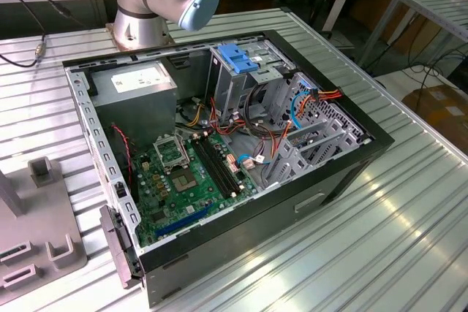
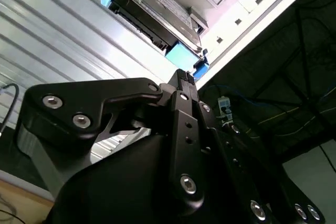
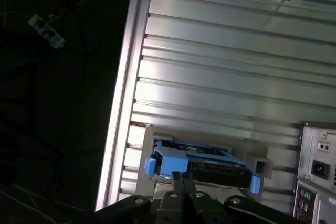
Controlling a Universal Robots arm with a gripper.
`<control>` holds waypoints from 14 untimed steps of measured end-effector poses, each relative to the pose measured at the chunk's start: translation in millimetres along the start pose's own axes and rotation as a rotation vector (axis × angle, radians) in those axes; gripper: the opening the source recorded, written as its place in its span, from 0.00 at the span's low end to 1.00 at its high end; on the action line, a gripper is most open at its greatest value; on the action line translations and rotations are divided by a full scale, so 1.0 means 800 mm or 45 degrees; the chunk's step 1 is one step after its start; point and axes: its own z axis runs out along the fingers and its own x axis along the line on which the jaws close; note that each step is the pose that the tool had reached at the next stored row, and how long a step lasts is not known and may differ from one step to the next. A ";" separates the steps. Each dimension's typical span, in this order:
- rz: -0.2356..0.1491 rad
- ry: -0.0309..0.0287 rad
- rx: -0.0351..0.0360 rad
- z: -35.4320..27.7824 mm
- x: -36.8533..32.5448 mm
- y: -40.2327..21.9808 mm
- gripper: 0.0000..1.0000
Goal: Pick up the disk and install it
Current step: 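Pick up the disk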
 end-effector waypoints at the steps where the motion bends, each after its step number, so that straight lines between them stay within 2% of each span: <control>1: -0.026 0.0012 -0.0005 0.0000 0.0000 0.0000 0.10; 5: -0.135 0.0059 -0.0024 0.0000 0.0000 0.0000 0.10; 14: -0.314 0.0138 -0.0056 0.0000 0.0000 0.0000 0.10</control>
